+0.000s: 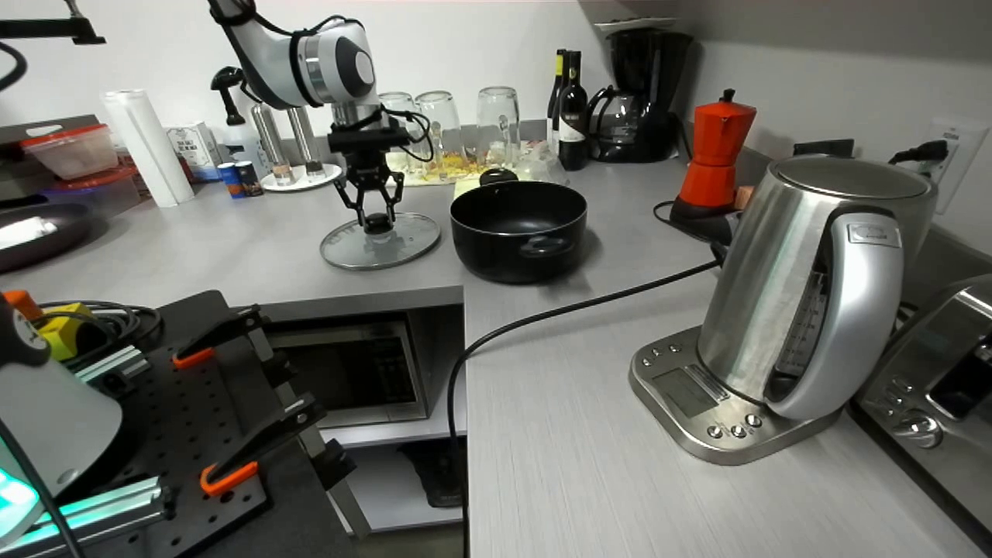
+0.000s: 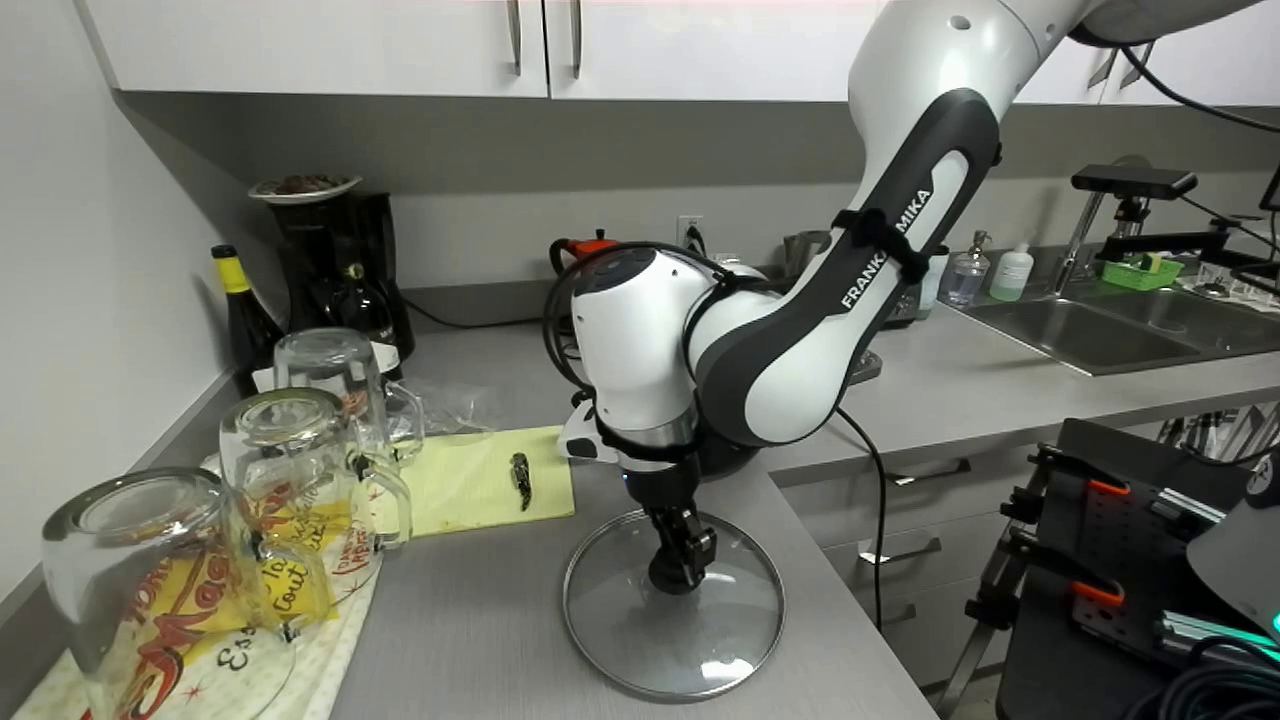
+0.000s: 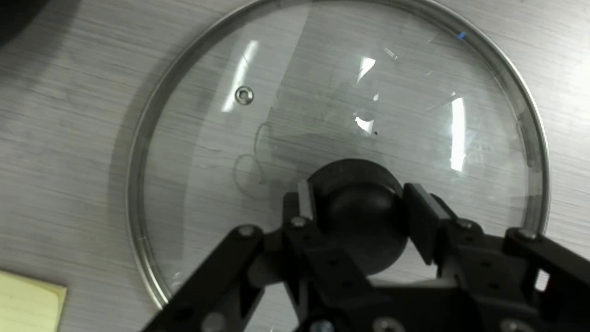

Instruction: Pick up the lid and cover the pot

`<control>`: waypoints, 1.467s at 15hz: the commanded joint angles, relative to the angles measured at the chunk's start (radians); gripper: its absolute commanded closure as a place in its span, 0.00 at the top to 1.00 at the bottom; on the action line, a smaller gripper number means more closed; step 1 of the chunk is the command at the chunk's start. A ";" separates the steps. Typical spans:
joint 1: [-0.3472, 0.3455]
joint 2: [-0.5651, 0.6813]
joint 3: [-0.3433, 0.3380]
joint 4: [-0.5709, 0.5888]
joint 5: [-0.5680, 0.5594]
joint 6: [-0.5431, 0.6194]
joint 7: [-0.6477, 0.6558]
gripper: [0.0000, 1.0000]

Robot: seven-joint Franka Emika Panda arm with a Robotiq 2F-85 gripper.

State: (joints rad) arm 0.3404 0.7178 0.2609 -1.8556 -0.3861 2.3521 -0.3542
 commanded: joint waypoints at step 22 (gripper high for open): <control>-0.096 -0.506 -0.045 -0.161 0.105 -0.181 0.172 0.25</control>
State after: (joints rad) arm 0.2721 0.2568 0.2314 -2.0288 -0.3235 2.2117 -0.1887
